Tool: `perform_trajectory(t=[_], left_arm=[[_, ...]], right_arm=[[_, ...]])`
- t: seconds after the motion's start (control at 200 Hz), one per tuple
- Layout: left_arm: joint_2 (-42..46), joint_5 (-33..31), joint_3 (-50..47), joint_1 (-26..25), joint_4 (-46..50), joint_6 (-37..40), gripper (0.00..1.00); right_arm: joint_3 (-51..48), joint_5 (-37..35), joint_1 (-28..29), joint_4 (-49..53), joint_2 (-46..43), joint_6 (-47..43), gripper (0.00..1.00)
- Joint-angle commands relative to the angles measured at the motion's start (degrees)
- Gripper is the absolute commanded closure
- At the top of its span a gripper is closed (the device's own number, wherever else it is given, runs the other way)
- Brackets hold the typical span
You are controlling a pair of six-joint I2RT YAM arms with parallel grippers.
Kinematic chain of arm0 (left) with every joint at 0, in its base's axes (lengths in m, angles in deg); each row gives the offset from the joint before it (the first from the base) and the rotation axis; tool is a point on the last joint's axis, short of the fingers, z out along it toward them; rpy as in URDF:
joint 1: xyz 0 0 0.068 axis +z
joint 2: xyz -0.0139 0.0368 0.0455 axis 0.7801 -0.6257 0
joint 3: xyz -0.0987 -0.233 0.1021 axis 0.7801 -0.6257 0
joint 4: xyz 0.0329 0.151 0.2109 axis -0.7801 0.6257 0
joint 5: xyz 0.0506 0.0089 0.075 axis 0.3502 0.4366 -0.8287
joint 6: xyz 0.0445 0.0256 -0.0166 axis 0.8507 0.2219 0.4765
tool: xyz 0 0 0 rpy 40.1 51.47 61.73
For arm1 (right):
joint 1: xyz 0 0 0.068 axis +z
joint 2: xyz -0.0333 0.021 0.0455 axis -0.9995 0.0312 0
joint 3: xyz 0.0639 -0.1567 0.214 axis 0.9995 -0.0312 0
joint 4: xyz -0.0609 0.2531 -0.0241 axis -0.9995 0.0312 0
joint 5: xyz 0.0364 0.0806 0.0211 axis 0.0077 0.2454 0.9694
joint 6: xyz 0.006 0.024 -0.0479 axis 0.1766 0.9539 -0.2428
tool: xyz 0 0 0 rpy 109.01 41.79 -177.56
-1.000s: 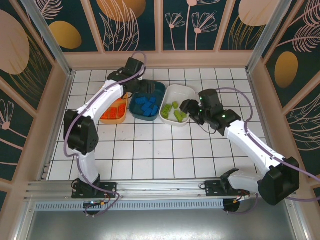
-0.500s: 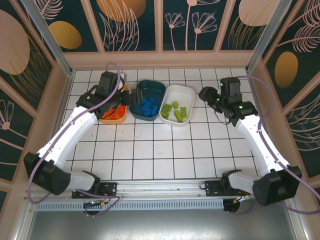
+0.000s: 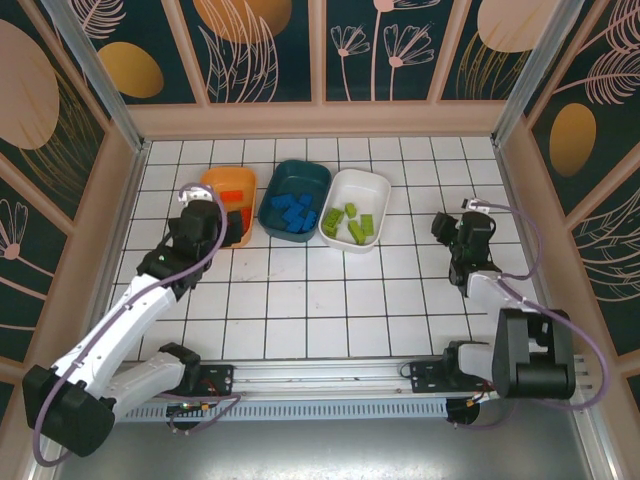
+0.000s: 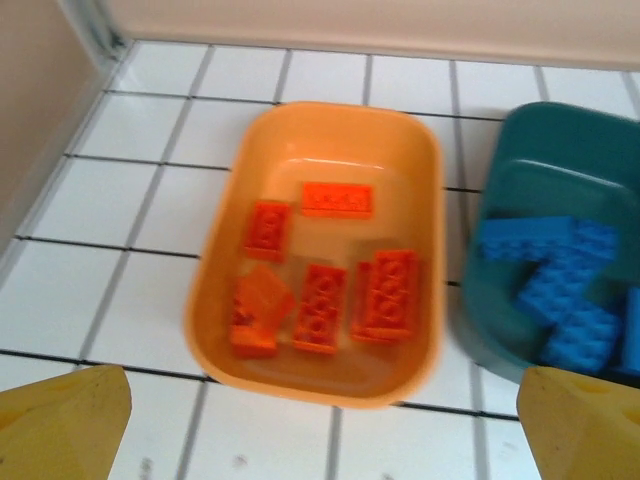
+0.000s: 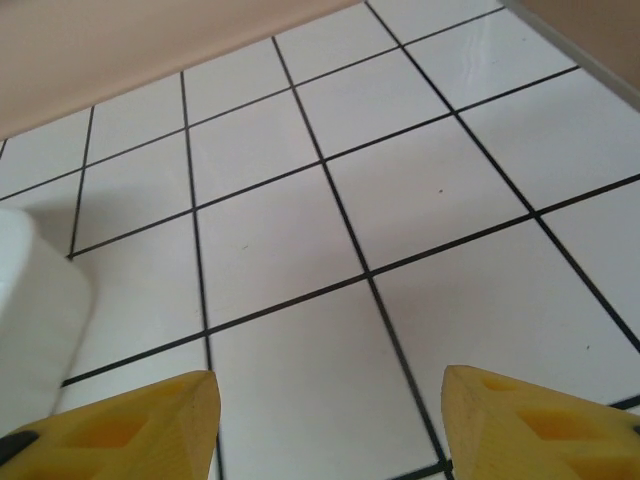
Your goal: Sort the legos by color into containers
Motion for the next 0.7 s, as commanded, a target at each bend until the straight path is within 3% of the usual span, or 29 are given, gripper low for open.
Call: perform_trajectory(t=[0.0,0.105,0.205,0.5,0.691], left_arm=[[0.4,-4.4,-5.1,3.8,-13.6,5.3,0.02],[-1.2,-0.2,-7.1,9.0,-18.1,3.1,0.02],[-1.9,-0.2,-11.5,11.4,-25.6,5.5,0.01],[-7.0,4.3,-28.3,16.2,-59.5,12.9,0.01],[-16.3,6.7,-29.7,16.5,-73.0,15.0,0.02]], right_arm=[[-3.6,0.9,-1.6,-22.2,3.5,-4.8,0.4],[-7.1,3.0,-1.9,-31.7,7.4,-5.5,0.4],[-9.9,3.0,-1.9,-39.5,10.3,-6.4,0.4],[-15.1,6.0,-2.0,-57.2,18.5,-7.2,0.39],[-13.8,6.5,-2.0,-53.5,18.0,-7.3,0.37]])
